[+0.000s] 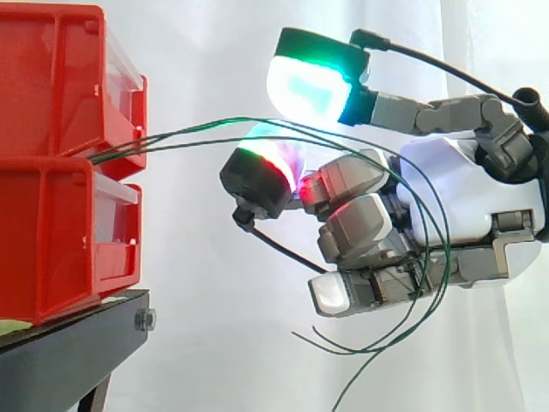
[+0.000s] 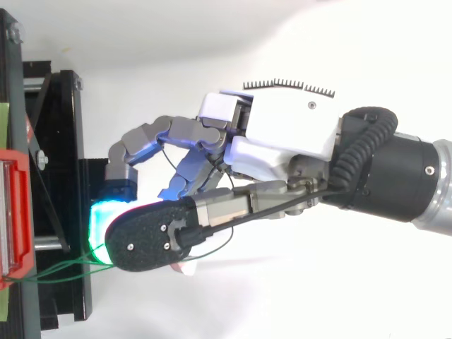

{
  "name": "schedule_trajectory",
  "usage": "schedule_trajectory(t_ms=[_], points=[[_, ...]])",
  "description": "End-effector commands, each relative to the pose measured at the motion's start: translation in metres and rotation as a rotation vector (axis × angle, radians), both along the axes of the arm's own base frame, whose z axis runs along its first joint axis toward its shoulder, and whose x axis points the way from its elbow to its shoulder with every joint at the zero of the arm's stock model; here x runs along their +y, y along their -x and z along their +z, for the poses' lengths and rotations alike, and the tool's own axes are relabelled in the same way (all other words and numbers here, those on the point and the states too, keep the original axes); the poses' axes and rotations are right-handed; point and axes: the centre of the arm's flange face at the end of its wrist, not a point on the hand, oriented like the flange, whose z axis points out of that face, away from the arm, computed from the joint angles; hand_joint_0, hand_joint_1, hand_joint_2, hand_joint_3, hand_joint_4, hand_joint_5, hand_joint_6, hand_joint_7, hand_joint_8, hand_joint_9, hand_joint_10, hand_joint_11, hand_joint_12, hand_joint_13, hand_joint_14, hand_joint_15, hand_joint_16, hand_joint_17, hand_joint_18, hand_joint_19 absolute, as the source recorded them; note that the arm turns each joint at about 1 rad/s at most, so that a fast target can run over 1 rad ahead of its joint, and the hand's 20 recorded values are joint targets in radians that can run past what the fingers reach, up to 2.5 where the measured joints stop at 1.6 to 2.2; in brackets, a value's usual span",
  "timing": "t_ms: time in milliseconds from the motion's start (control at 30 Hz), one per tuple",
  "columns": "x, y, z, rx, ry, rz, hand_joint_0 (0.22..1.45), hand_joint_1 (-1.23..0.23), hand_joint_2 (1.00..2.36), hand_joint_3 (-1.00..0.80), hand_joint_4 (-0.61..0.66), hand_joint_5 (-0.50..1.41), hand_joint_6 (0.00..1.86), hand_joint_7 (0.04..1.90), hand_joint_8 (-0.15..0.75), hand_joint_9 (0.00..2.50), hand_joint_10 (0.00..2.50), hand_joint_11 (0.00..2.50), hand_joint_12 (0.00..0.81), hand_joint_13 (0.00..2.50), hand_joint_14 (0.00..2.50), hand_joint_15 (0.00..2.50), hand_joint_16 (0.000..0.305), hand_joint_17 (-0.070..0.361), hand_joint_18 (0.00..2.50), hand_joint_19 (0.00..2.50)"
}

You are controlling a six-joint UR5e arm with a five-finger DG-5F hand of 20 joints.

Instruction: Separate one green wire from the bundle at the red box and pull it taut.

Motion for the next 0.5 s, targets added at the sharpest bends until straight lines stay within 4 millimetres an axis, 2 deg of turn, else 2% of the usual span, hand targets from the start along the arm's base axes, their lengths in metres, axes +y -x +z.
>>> schedule_trajectory(t_ms=[0,233,467], points=[[-0.0001,0.0,0.0,0.002,0.008,-0.001,0.62,-0.64,1.01,-0.32,0.12,-0.2,0.83,1.07,0.265,1.19,0.0,1.7,0.374,1.2,0.02,1.14,0.053,0.118,0.86,0.54],[-0.0003,-0.0001,0.0001,0.003,0.022,-0.001,0.61,-0.66,1.02,-0.17,0.09,-0.21,0.88,1.02,0.272,1.14,0.05,1.7,0.372,1.19,0.03,1.14,0.053,0.118,0.86,0.55],[-0.0004,-0.0001,0.0001,0.008,0.044,-0.001,0.61,-0.67,1.02,-0.15,0.08,-0.2,0.88,1.02,0.271,1.14,0.06,1.71,0.373,1.19,0.03,1.14,0.053,0.118,0.86,0.54]])
